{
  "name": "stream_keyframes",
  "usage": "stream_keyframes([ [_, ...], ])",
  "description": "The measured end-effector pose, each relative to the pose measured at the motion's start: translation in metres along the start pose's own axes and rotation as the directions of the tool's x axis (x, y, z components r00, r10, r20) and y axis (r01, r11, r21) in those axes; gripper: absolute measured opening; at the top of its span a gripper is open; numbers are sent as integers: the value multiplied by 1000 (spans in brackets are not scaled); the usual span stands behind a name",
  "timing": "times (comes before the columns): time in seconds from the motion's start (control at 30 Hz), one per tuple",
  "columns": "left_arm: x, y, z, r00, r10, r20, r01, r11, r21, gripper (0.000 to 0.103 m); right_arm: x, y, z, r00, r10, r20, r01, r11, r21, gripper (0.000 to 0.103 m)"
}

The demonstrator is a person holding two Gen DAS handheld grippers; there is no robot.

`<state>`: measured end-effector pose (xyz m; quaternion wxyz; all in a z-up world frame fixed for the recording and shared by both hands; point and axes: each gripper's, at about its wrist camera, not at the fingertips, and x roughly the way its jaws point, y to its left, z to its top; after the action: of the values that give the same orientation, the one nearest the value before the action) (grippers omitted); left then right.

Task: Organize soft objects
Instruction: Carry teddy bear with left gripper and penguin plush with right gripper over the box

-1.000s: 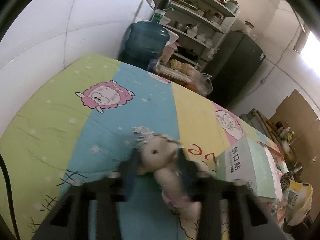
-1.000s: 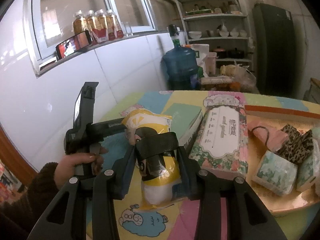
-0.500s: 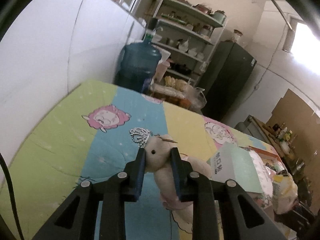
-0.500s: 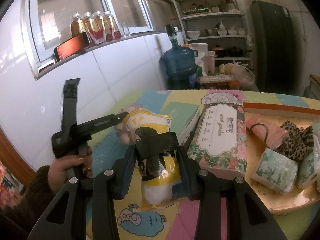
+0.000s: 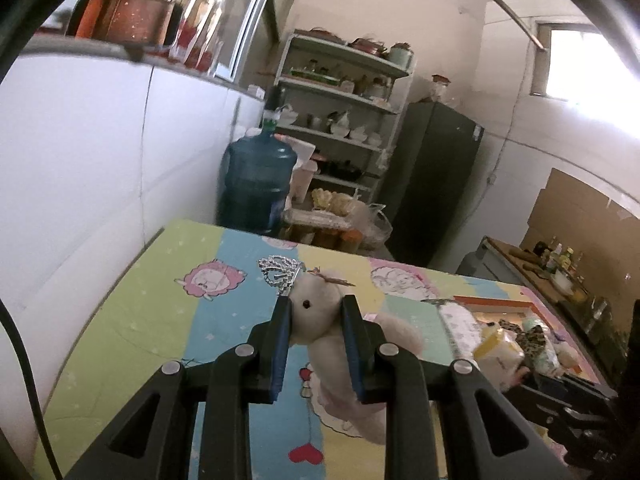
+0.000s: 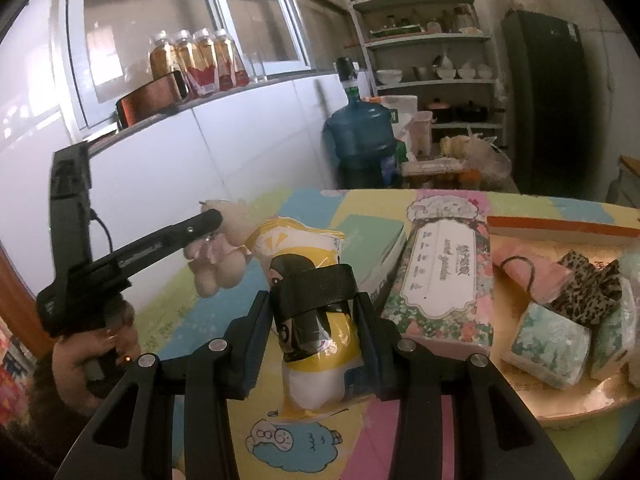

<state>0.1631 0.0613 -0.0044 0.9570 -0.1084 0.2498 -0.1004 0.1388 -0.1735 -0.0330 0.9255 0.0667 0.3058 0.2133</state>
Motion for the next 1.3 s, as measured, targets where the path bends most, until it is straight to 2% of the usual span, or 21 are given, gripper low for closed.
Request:
stream_keyframes([
  [0.2,-13,-23,2,999,-40,25,39,999,30,26,-17,-6,2,999,-26,33,26,1000,9,43],
  [0.47,-12,-68,2,991,-130,18,128,989,79,26,-48,-36,2,992,-99,82,93,993,67,43],
  [0.93,11,-149,-6,964,-263,-35,266,955,134,26,-96,-103,-4,966,-225,128,203,965,165,43],
  [1.3,38,-203,-18,939,-328,-104,342,925,168,26,-118,-152,-15,946,-294,137,255,936,245,43],
])
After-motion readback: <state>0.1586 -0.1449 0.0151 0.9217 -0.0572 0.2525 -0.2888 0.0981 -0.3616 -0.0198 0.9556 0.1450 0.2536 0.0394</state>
